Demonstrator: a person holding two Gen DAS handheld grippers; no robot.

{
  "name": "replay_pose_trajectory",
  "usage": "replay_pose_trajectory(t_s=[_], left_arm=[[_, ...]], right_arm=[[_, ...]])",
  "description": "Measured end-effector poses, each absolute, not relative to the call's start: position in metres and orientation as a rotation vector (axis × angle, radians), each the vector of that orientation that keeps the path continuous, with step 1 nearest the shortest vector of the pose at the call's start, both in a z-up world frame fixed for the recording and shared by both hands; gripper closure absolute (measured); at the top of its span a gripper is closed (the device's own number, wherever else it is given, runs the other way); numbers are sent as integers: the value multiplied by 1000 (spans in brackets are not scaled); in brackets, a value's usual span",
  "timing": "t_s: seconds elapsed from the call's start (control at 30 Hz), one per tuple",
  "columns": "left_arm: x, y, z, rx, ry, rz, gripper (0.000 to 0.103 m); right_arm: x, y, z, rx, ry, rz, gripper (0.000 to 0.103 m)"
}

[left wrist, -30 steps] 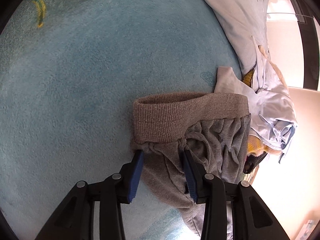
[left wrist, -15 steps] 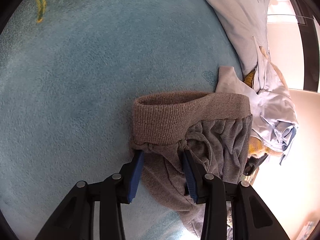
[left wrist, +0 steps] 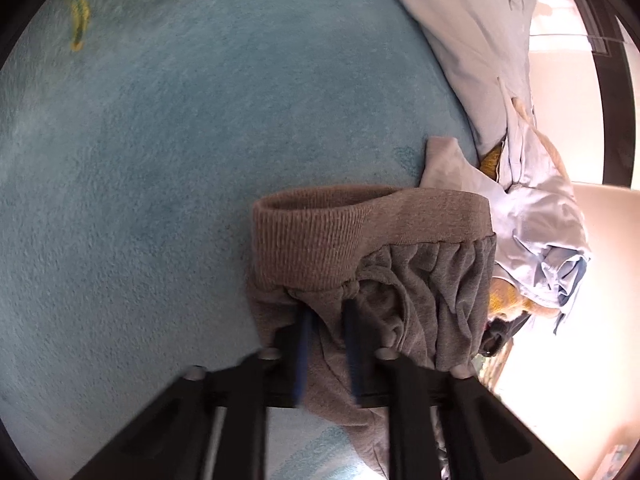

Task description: Fold clothes

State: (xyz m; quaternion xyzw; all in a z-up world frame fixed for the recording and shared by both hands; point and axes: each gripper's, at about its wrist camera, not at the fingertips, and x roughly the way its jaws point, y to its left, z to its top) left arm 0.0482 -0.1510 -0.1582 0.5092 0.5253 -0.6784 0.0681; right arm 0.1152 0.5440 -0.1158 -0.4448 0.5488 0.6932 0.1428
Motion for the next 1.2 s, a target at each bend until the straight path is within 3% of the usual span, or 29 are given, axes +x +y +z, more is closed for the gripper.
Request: replay_pose_trajectory(t_s=[0.2, 0.37, 0.47, 0.57, 0.7, 0.77, 0.9, 1.07, 1.2], left_arm=[[46, -154, -133, 1482, 1595, -2120, 99], [41, -156, -47, 1352, 1665, -2423, 99], [57, -159, -18, 1352, 1540, -2578, 99], [87, -167, -50, 1513, 1365, -2491, 99], [139, -197, -147, 1623, 1449, -2041, 99], [155, -203, -168, 1617, 1497, -1944, 99], [146, -205, -152, 1567, 1502, -2013, 99], [124, -220, -98, 1444, 1497, -2190, 99], [129, -248, -87, 1388, 1444, -2216, 99]], right_arm=[[127, 571, -41, -1086, 1537, 2185, 101], [151, 579, 23, -923, 1507, 2366, 101], [171, 572, 51, -864, 1456, 2465, 101], [205, 565, 35, -906, 1427, 2457, 101], [249, 553, -59, -1152, 1538, 2172, 101], [271, 547, -93, -1173, 1628, 2052, 101], [300, 540, -117, -1143, 1738, 1937, 101], [299, 528, -91, -1118, 1733, 2036, 101], [290, 498, -74, -1187, 1691, 2137, 101]])
